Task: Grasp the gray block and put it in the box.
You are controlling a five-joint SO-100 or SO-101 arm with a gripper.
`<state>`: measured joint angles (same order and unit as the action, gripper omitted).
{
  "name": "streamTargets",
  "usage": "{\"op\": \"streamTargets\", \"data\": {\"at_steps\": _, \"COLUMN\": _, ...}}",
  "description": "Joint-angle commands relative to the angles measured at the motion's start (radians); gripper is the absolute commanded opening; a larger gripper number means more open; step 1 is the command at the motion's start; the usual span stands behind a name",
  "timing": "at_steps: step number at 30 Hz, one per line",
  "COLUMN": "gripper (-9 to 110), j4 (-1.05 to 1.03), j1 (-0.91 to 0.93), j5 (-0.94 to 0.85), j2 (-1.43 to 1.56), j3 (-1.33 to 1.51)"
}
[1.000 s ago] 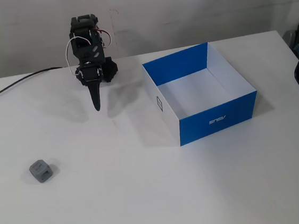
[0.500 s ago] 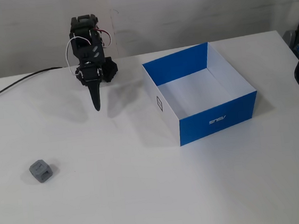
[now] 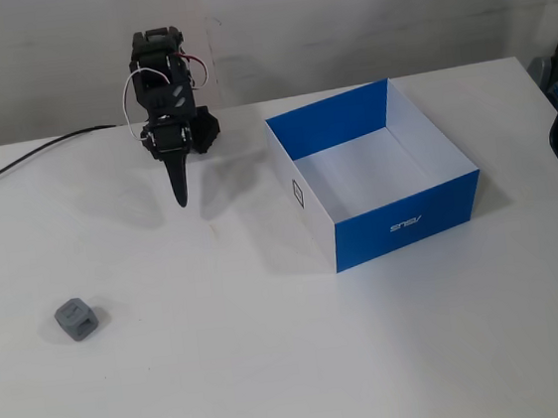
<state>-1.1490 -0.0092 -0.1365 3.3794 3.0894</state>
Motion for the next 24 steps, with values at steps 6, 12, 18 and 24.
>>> {"op": "streamTargets", "data": {"at_steps": 6, "gripper": 0, "j4": 0.021, "j1": -0.005, "j5": 0.011, "j2": 0.015, "j3": 0.035}}
{"op": "streamTargets", "data": {"at_steps": 12, "gripper": 0, "j4": 0.021, "j1": -0.005, "j5": 0.011, "j2": 0.015, "j3": 0.035}}
{"op": "streamTargets", "data": {"at_steps": 18, "gripper": 0, "j4": 0.021, "j1": -0.005, "j5": 0.011, "j2": 0.015, "j3": 0.035}}
{"op": "streamTargets", "data": {"at_steps": 24, "gripper": 0, "j4": 0.021, "j1": 0.011, "j5": -0.002, "j2": 0.015, "j3": 0.035}}
